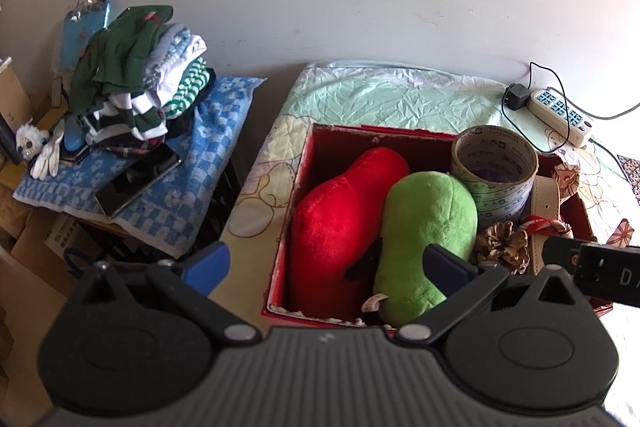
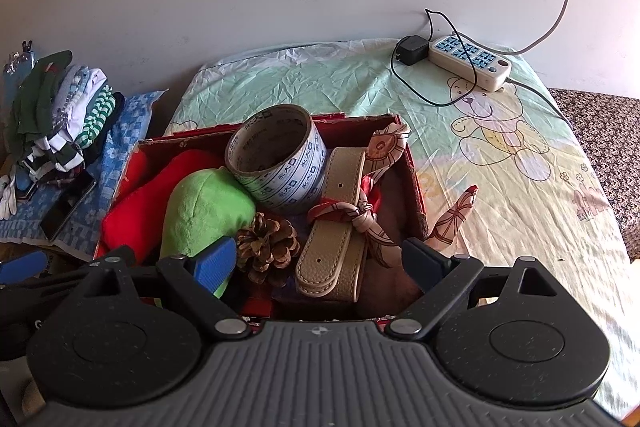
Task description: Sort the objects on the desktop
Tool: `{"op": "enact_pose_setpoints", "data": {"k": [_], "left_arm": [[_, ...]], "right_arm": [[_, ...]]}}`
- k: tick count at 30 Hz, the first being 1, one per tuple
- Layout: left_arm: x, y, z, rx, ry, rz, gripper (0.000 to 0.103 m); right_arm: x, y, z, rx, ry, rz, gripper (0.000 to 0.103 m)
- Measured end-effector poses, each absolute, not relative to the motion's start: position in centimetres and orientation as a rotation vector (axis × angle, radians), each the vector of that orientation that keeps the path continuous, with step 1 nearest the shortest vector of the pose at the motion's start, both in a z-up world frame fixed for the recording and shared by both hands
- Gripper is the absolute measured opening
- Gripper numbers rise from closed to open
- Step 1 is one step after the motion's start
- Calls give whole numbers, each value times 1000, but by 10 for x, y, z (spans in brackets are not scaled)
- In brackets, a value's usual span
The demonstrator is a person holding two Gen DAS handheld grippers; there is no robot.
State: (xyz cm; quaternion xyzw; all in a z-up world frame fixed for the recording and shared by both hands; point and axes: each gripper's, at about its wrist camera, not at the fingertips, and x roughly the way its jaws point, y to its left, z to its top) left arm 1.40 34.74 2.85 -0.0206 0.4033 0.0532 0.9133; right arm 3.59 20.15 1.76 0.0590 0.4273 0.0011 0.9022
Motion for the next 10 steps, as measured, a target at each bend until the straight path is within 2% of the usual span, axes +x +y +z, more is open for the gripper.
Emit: {"op": "enact_pose_setpoints", "data": {"k": [10], "left_arm": [[10,340,30,-19,811,89,102]], "right_arm": [[30,197,15,138,882,-11,92]]}}
